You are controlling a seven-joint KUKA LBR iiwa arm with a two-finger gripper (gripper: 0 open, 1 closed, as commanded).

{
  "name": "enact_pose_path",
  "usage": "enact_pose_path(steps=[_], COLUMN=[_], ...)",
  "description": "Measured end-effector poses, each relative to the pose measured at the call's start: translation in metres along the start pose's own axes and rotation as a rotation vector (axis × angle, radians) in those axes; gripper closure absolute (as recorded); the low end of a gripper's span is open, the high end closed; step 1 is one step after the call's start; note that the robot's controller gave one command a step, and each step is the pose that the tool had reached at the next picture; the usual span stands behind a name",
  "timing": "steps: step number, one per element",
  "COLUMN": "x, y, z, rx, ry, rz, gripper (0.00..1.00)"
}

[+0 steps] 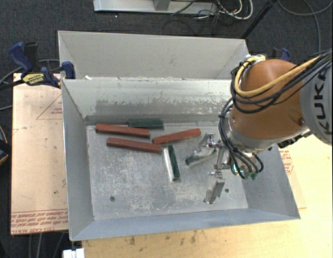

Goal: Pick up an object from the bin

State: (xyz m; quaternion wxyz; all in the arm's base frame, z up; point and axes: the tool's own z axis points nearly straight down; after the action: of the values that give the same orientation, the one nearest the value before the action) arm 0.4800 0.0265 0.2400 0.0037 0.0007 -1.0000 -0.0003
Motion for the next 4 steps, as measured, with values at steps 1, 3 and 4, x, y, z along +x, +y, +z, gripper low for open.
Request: enact_pose_path(steps=[1,3,4], x=[-0.001,-0.098,-0.107], y=[0.000,-0.048,-0.069], z=[-0.003,0.079,0.109], rx=[0.000,0.001,0.001], ry=[-0.008,-0.013,-0.011], rz=[0.001,-0.179,-0.211], gripper=[0.00,0.00,0.00])
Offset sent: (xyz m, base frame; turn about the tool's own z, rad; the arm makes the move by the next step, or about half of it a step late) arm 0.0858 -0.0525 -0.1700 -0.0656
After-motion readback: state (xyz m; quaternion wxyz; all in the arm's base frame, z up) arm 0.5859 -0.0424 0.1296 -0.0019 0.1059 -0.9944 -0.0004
